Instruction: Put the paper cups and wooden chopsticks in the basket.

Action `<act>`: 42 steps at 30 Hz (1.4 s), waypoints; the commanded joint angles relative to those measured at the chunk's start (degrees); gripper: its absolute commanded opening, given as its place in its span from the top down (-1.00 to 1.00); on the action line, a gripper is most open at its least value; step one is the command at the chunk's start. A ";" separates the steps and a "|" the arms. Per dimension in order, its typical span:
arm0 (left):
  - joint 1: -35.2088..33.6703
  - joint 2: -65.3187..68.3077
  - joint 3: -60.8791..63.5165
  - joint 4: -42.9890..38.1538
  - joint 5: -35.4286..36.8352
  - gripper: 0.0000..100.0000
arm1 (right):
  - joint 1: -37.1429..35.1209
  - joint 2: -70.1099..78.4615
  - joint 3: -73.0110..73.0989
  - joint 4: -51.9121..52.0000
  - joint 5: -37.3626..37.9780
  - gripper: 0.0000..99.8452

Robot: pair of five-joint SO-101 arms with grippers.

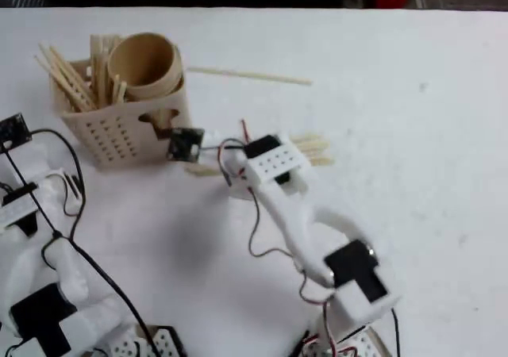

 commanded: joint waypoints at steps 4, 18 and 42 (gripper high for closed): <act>0.84 -1.45 -0.18 -1.14 0.70 0.66 | 4.18 7.60 -6.68 -1.89 0.35 0.71; 0.84 -1.45 -0.18 -1.14 0.70 0.66 | 4.09 10.24 -6.51 1.27 1.67 0.72; 1.45 -1.45 -0.18 -1.14 0.53 0.66 | 4.00 10.24 -5.27 8.04 7.74 0.72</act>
